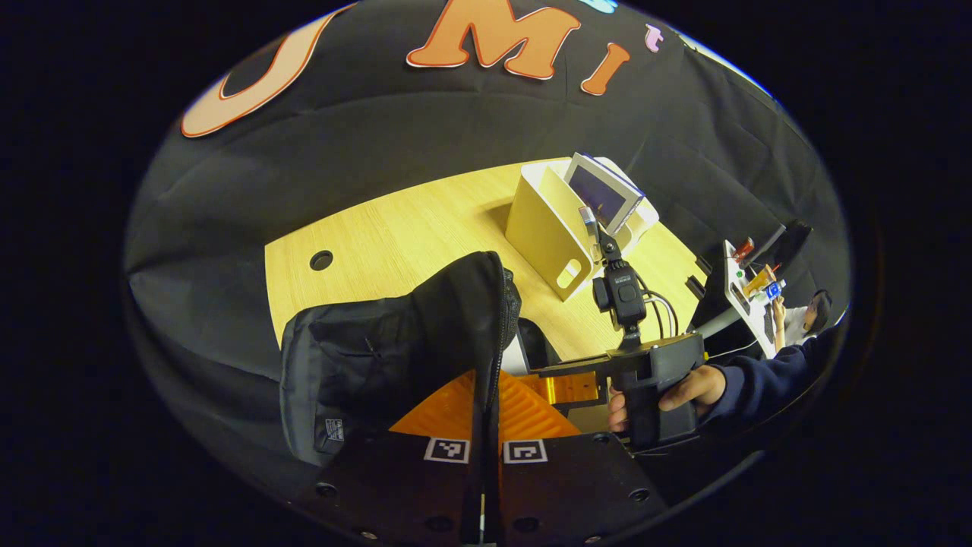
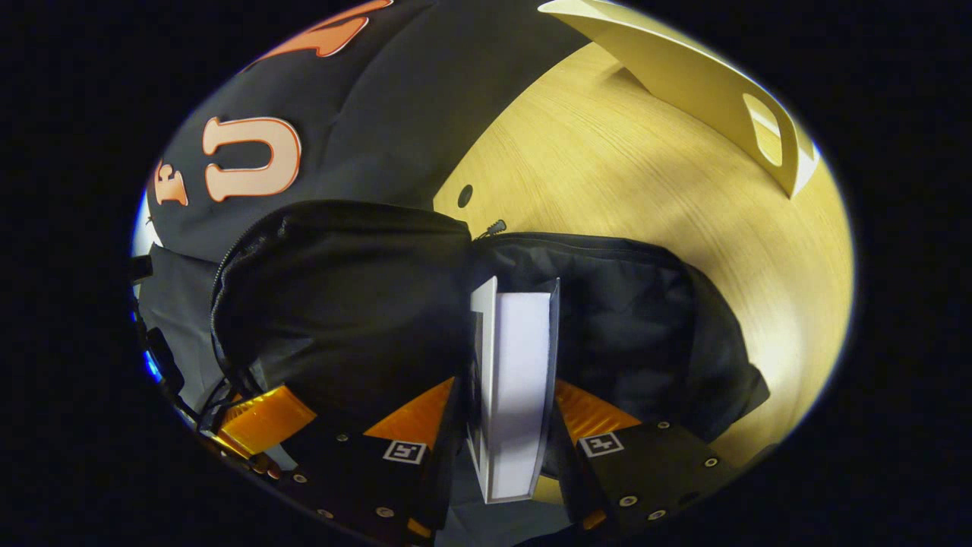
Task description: Open the schoolbag, grab two books from the bookshelf and put them into the schoolbag.
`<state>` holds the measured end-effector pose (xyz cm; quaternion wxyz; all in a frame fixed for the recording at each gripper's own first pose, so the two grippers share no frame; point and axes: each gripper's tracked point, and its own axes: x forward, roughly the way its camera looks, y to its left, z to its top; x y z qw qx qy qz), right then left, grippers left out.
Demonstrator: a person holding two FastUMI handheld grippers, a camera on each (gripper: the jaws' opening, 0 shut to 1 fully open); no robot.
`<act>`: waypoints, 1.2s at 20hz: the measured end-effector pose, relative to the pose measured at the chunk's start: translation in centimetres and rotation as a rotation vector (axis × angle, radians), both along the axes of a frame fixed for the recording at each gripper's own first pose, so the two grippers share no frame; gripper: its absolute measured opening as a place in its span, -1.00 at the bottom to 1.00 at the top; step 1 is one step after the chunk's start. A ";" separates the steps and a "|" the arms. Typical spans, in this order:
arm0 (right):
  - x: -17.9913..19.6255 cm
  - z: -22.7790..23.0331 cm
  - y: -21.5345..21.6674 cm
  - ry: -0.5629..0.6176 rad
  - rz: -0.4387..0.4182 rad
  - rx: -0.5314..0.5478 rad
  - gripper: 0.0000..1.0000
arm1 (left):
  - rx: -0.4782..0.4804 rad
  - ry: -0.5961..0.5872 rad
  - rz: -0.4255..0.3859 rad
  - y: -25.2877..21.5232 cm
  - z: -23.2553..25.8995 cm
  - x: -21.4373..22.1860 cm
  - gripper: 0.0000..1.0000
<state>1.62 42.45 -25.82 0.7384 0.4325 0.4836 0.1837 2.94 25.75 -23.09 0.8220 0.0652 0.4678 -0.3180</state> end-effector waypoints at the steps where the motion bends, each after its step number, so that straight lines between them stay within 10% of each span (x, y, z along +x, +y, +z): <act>1: -0.3 -0.3 -0.4 0.010 0.012 -0.023 0.20 | 0.003 0.005 0.007 0.0 -0.2 -0.1 -0.95; 4: -0.9 -0.8 -1.4 0.019 0.053 -0.062 0.38 | 0.017 0.000 0.018 -0.2 -0.3 -0.2 -0.96; 5: -1.2 -1.1 -1.9 0.026 0.064 -0.087 0.76 | 0.021 0.001 0.021 -0.2 -0.4 -0.2 -0.95; 6: -1.3 -1.3 -2.4 0.025 0.074 -0.103 0.48 | 0.028 -0.001 0.027 -0.1 -0.4 -0.2 -0.96; 24: -2.5 2.0 -12.4 -0.077 0.182 -0.304 0.65 | 0.079 0.026 0.080 -2.5 -2.9 -0.2 -0.96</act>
